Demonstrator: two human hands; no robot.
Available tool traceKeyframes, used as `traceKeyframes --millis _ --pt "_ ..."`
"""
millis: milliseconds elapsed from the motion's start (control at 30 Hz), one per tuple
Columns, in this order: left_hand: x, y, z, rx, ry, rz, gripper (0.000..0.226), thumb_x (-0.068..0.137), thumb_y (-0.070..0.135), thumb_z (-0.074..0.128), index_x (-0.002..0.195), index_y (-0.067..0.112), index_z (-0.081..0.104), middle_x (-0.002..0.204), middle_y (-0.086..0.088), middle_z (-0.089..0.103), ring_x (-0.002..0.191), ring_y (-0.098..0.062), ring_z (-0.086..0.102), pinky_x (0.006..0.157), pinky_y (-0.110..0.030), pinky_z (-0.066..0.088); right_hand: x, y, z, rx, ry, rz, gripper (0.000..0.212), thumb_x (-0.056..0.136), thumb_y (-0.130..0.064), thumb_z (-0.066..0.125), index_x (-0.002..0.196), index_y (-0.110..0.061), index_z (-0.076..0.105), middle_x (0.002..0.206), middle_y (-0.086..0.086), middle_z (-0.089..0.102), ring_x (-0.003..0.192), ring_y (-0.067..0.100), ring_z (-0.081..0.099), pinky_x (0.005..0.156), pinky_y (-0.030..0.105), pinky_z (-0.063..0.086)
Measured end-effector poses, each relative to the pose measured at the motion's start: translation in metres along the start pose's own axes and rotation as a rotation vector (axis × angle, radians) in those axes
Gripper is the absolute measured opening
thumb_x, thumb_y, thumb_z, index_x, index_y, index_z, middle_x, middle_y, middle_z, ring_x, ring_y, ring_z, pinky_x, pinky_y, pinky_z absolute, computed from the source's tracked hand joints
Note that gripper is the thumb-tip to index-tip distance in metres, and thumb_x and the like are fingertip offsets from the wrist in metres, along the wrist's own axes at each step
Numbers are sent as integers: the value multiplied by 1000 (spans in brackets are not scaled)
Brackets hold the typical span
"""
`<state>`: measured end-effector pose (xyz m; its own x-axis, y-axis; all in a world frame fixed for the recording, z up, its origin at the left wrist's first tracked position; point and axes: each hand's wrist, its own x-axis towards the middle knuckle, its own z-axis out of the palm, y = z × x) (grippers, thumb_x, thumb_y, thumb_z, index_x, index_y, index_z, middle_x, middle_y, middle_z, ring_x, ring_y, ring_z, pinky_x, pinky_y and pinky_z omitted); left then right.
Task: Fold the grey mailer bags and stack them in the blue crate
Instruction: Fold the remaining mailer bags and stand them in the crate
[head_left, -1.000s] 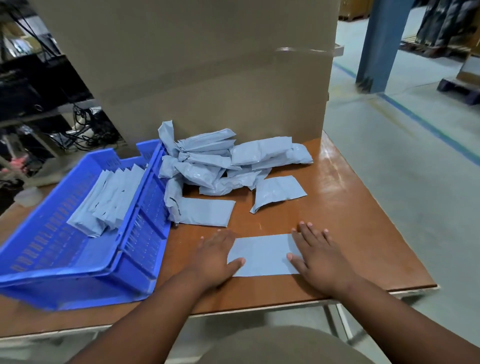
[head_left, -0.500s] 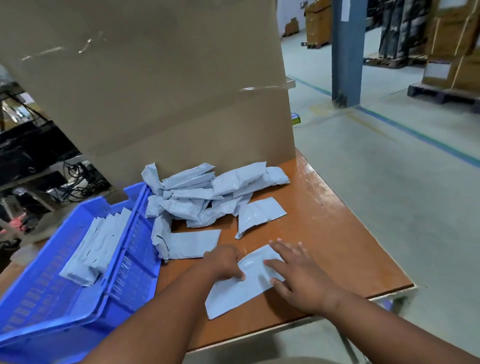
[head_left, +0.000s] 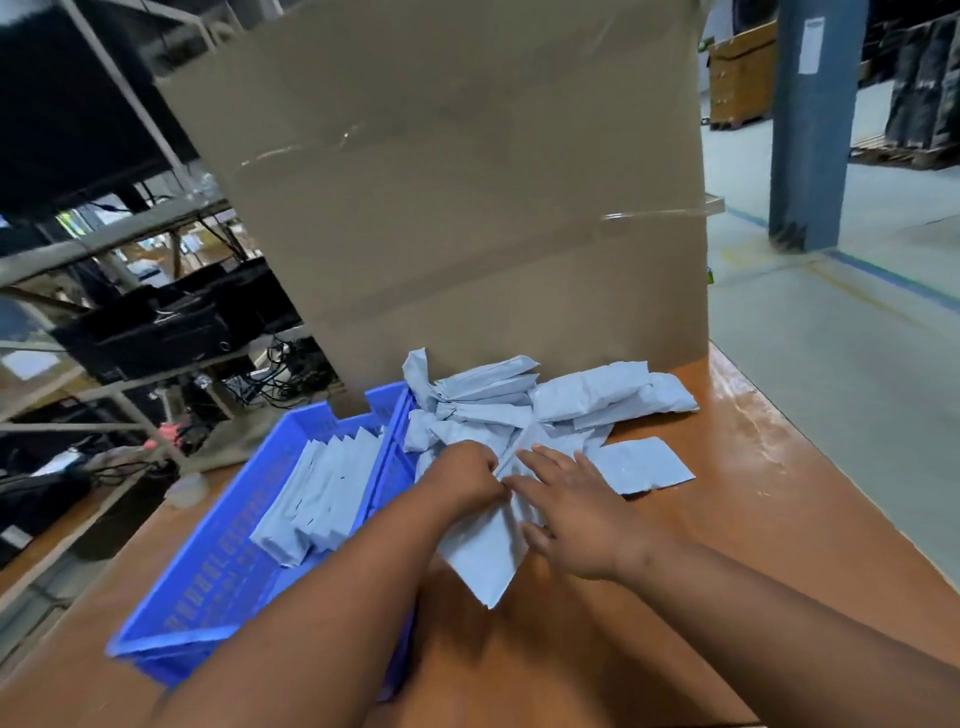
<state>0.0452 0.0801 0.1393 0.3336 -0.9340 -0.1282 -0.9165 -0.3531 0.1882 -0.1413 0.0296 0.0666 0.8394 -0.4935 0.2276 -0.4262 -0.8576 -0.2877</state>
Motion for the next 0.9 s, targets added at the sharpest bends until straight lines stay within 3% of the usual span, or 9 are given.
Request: traceKeyframes --millis 167,267,400,533,600,733,833,900 --pt "1 -57 -94 -1 178 -81 28 82 26 74 62 19 55 63 4 53 71 -21 54 53 -31 33 90 -54 -25 -14 117 -68 62 96 -57 42 155 -38 39 169 2 31 156 28 27 121 56 31" --pt "5 -106 -132 -36 261 -166 32 82 32 75 61 18 55 63 2 55 74 -28 61 56 -31 38 138 -90 -32 36 132 -82 72 91 -63 30 158 -39 36 171 0 28 158 26 22 124 53 27" --pt "16 -173 -160 -48 283 -219 20 80 31 72 84 11 70 90 -10 73 94 -32 71 66 -30 45 198 -133 -28 9 107 -100 83 85 -69 18 159 -38 39 171 -3 28 159 21 22 126 46 23" --pt "35 -233 -146 -123 264 -314 16 78 29 72 82 16 64 100 -9 76 85 -28 67 66 -30 46 246 -156 5 -90 31 -77 79 82 -69 21 150 -39 49 159 -7 42 148 20 39 120 46 32" --pt "50 -255 -124 -149 236 -341 16 84 26 70 95 14 69 108 -8 76 96 -29 71 73 -32 51 261 -161 23 -115 -6 -43 78 81 -70 20 145 -39 53 150 -8 48 143 20 43 117 45 33" --pt "77 -281 -80 -158 199 -359 24 87 28 67 106 14 70 118 -11 74 112 -32 72 79 -34 52 274 -164 48 -124 -83 54 76 81 -69 20 139 -37 59 139 -7 52 142 20 42 115 46 36" --pt "97 -289 -57 -154 168 -332 31 83 22 63 111 12 72 119 -11 74 113 -32 72 81 -34 55 282 -163 62 -120 -164 146 74 80 -65 19 133 -36 62 136 -4 50 145 21 37 116 52 33" --pt "108 -287 -46 -154 131 -313 28 81 20 65 107 15 72 117 -10 75 109 -31 73 76 -33 52 287 -158 71 -111 -203 202 64 85 -61 28 130 -33 64 133 -1 51 146 24 37 116 50 36"
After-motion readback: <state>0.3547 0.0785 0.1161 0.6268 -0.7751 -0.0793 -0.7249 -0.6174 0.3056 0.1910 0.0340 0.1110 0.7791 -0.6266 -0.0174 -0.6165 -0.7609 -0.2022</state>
